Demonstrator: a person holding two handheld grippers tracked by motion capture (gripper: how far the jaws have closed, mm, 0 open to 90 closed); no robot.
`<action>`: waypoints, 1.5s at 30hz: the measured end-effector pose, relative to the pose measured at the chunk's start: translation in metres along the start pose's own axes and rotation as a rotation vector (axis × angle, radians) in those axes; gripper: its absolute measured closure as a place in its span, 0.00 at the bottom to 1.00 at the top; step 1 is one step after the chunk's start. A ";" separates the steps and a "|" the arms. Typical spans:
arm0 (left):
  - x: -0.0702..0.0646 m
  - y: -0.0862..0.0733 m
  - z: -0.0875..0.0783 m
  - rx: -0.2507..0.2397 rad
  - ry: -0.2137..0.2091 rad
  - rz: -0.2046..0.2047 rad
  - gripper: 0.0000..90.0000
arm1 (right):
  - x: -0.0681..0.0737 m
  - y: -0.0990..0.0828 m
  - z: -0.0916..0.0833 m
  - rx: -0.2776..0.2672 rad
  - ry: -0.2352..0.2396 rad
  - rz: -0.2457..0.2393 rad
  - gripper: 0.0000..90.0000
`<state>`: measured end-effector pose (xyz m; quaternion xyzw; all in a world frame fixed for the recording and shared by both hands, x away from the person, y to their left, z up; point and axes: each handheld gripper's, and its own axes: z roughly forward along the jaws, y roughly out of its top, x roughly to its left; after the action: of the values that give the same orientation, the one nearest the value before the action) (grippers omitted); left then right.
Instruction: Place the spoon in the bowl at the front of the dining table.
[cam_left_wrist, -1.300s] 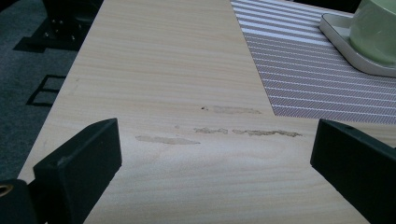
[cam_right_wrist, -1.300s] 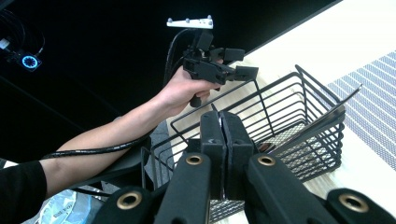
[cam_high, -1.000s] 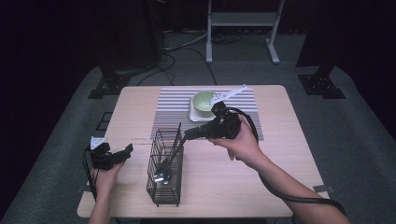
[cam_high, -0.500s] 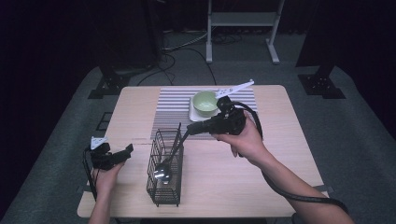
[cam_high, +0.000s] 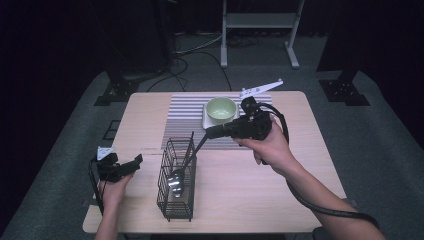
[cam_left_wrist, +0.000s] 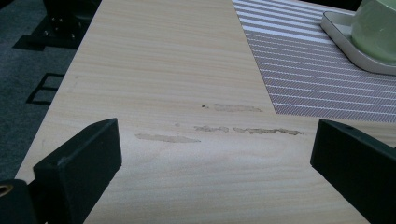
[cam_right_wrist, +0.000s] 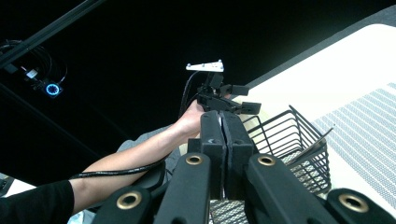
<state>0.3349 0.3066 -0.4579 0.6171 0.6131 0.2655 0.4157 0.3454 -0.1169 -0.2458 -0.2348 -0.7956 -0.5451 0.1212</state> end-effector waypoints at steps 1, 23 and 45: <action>0.000 0.000 0.000 0.000 0.000 0.000 0.01 | 0.000 0.000 -0.001 -0.002 -0.001 0.000 0.99; 0.000 0.000 0.000 0.003 0.002 0.005 0.01 | -0.012 -0.015 -0.028 -0.008 -0.036 0.040 0.99; 0.000 0.000 0.000 0.005 0.002 0.004 0.01 | -0.031 -0.037 -0.052 0.007 -0.057 0.095 0.99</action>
<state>0.3349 0.3063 -0.4584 0.6190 0.6130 0.2654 0.4131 0.3503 -0.1834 -0.2705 -0.2871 -0.7885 -0.5293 0.1251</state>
